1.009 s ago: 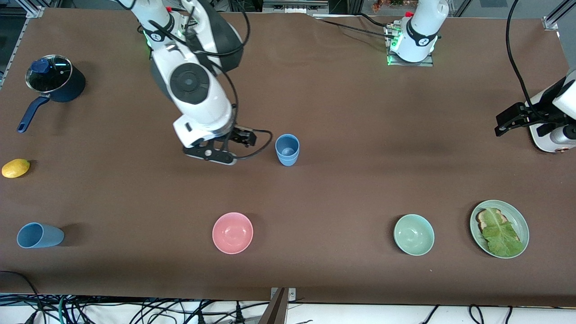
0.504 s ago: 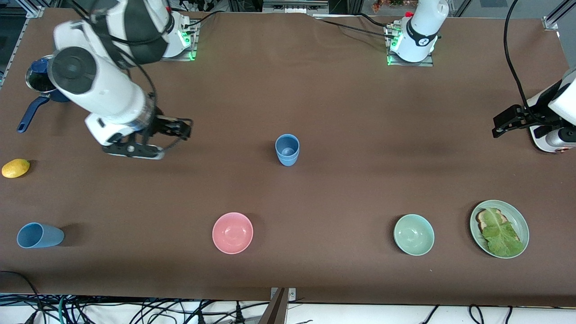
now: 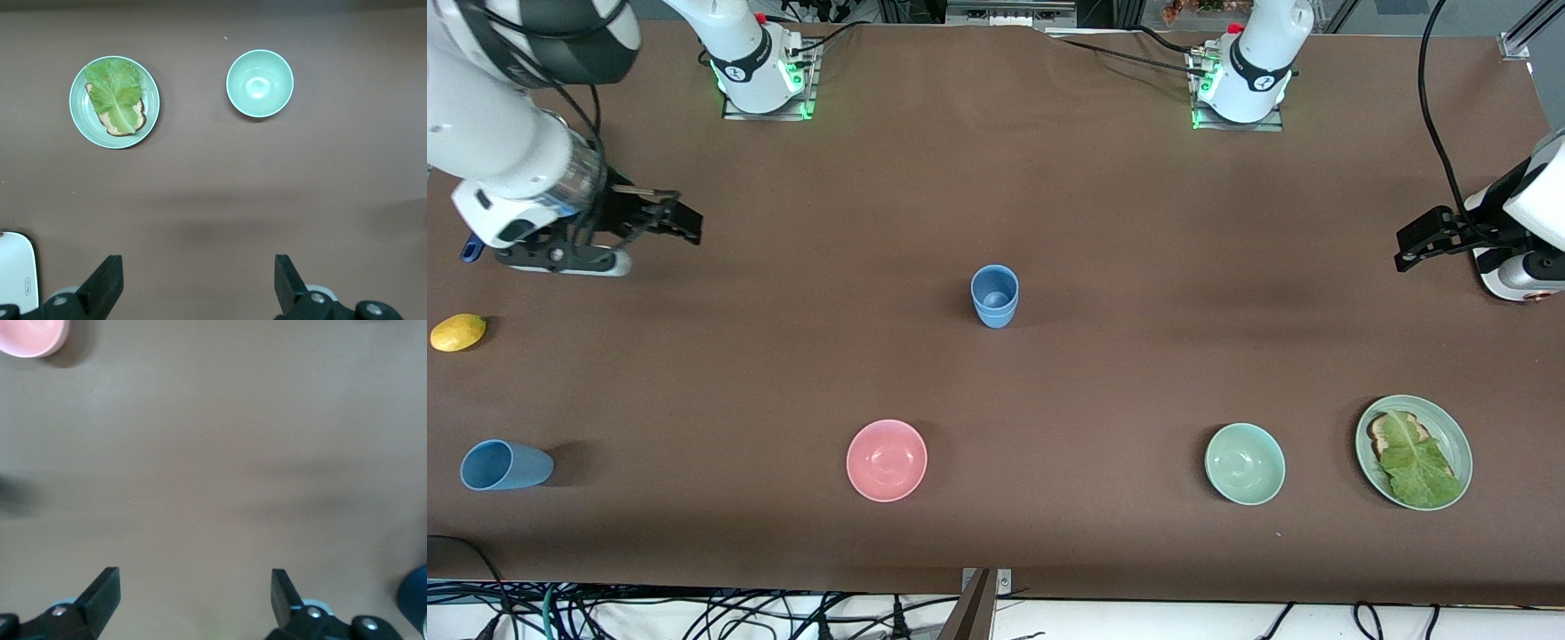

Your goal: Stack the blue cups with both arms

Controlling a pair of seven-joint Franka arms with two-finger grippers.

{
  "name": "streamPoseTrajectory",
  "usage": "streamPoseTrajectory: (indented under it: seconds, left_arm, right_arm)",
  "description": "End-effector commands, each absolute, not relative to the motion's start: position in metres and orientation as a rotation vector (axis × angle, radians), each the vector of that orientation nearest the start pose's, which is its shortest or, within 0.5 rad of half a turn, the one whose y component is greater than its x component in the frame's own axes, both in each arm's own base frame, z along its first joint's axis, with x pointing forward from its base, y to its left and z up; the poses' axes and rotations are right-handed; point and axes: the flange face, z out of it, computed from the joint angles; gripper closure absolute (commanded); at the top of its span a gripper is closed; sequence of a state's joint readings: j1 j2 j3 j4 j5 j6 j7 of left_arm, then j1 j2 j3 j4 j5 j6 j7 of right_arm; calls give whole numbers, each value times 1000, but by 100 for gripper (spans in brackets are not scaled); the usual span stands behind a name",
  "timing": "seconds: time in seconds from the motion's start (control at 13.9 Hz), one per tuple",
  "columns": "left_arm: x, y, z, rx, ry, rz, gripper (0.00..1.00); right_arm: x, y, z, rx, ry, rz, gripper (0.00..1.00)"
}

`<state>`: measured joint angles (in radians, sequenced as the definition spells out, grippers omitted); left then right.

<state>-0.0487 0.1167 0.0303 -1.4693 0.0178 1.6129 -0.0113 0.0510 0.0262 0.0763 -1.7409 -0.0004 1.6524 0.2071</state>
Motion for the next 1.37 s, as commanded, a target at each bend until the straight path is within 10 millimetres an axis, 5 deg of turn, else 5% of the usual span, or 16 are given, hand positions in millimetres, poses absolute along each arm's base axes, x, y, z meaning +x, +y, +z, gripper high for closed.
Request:
streamPoseTrajectory:
  seconds: [0.0, 0.22, 0.65, 1.3]
  left_arm:
    - [595, -12, 620, -3135, 13, -70, 0]
    - [595, -12, 620, -3134, 13, -70, 0]
    - [594, -11, 621, -3136, 29, -75, 0]
    - [594, -11, 621, -3133, 22, -75, 0]
  right_arm:
    - [542, 30, 554, -3146, 109, 176, 0]
    - [540, -4, 581, -3133, 166, 102, 0]
    - [536, -22, 625, -3127, 220, 97, 0]
    - [547, -32, 609, -3124, 257, 113, 0]
